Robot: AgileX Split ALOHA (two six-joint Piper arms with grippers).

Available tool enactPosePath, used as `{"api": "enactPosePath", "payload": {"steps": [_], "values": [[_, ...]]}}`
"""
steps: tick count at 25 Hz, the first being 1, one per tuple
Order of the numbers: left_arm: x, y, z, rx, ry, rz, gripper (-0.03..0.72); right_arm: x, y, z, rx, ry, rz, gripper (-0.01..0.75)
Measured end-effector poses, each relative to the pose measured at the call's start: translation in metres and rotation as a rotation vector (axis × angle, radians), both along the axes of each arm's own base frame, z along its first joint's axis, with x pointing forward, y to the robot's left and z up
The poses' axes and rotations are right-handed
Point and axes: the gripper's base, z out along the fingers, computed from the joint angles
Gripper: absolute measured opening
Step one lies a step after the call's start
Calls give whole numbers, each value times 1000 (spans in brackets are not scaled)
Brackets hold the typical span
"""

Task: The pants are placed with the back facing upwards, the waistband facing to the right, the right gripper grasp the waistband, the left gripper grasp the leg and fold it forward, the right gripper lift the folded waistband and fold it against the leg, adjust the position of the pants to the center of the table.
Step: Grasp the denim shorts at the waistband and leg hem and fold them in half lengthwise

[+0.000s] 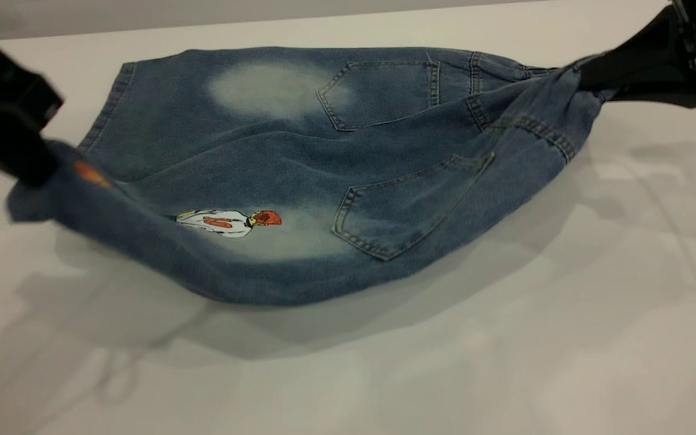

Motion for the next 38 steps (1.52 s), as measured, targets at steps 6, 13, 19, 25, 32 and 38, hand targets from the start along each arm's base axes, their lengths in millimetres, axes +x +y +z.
{"api": "enactPosePath", "payload": {"steps": [6, 13, 19, 25, 32, 38], "values": [[15, -5, 6, -73, -173, 20, 46, 16, -4, 11, -2, -21, -3, 45], [35, -9, 19, -109, -327, 26, 46, 35, -5, 26, -20, -56, 16, 45], [63, -15, 24, -109, -355, 29, 46, 50, 1, 37, -72, -64, 43, 45], [90, -22, 20, -77, -367, -2, 46, 63, 3, 48, -98, -88, 46, 45], [120, -12, 13, -39, -354, 23, 43, 73, -2, 42, -140, -79, 19, 45], [145, 18, 5, -18, -335, 112, 43, 85, 0, 33, -144, -69, 37, 45]]}}
